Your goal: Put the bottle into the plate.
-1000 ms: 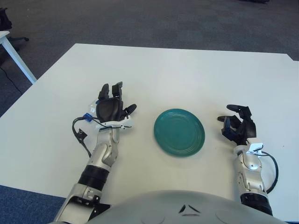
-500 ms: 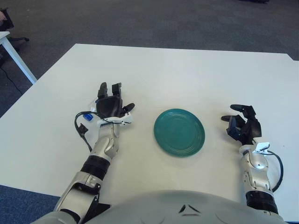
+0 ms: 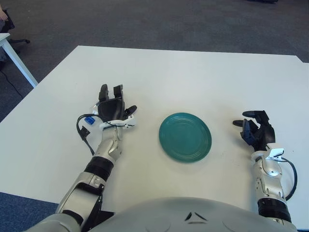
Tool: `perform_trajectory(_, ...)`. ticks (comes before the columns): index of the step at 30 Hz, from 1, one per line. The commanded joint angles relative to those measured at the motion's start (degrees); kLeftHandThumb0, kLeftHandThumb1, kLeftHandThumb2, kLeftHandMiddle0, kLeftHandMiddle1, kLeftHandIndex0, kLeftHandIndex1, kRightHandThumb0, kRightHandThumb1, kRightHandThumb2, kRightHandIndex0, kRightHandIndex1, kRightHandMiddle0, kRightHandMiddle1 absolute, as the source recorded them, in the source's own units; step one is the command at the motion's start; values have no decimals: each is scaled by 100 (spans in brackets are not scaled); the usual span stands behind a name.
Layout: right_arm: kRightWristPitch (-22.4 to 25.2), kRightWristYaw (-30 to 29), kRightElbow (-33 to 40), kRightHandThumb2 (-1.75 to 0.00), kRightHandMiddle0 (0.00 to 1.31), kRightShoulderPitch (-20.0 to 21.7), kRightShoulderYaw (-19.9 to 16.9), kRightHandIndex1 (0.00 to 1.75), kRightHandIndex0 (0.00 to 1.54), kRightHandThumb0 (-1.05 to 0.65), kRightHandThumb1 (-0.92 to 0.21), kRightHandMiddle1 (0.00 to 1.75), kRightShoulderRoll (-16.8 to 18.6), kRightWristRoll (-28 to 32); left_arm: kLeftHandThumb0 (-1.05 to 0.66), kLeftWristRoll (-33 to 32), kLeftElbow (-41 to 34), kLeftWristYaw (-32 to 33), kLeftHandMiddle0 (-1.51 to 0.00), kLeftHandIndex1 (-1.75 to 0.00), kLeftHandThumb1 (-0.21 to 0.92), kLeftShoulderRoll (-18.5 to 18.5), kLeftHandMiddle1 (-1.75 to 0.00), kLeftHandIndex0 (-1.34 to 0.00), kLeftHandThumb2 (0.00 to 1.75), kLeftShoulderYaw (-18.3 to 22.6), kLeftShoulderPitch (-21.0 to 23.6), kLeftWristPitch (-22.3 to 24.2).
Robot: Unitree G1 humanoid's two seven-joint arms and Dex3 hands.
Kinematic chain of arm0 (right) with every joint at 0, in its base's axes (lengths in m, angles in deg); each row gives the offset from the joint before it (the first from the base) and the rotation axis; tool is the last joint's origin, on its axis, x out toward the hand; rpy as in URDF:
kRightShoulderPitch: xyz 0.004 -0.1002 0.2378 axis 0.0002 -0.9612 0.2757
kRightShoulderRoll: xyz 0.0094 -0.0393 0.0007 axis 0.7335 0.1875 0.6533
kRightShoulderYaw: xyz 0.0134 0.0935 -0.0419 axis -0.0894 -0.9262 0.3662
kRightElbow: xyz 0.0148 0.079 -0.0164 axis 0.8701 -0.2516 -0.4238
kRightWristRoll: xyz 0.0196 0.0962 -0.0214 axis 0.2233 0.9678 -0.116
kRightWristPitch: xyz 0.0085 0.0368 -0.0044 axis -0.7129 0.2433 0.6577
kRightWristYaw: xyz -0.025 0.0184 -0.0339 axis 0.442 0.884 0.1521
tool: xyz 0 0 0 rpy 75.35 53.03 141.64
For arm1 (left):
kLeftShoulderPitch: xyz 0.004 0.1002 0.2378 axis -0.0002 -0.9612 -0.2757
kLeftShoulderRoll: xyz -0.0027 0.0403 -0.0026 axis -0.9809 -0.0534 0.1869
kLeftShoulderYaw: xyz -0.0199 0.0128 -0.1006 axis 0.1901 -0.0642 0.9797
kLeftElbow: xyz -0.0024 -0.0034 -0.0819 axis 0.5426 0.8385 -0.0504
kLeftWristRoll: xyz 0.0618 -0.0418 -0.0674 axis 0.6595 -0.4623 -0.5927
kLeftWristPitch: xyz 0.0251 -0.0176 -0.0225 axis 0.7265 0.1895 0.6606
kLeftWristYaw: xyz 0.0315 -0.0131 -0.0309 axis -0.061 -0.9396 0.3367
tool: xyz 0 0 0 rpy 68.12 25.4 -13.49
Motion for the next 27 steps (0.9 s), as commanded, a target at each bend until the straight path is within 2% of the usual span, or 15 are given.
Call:
perform_trajectory(1, 285, -115, -302, -52, 19, -206, -195, 93, 46, -35, -92, 174, -108, 18, -105, -130, 137, -66, -29, -76, 92, 45, -1, 0, 68, -10, 0, 275)
perform_trajectory(11, 258, -81, -364, -53, 18, -178, -260, 96, 52, -35, -92, 175, -182, 97, -105, -147, 205, -205, -33, -83, 92, 222, -3, 0, 70, -15, 97, 1094)
perform_trajectory(19, 305, 22, -456, -53, 18, -130, -350, 98, 54, -35, -92, 175, -262, 197, -105, -218, 214, -347, -32, -74, 92, 340, -3, 0, 76, 8, 181, 1669)
perform_trajectory(23, 292, 147, -597, -53, 18, -77, -430, 98, 54, -35, -92, 175, -372, 282, -105, -330, 459, -283, -33, -74, 92, 402, -3, 0, 78, 112, 293, 1858)
perform_trajectory(25, 266, 211, -689, -53, 18, -52, -463, 98, 54, -35, -92, 175, -450, 326, -105, -418, 656, -216, -35, -82, 92, 492, -4, 0, 78, 212, 373, 2040)
perform_trajectory(27, 242, 251, -759, -53, 18, -31, -485, 98, 54, -35, -92, 175, -498, 348, -105, -473, 785, -183, -35, -93, 92, 563, -19, 0, 78, 261, 436, 2188)
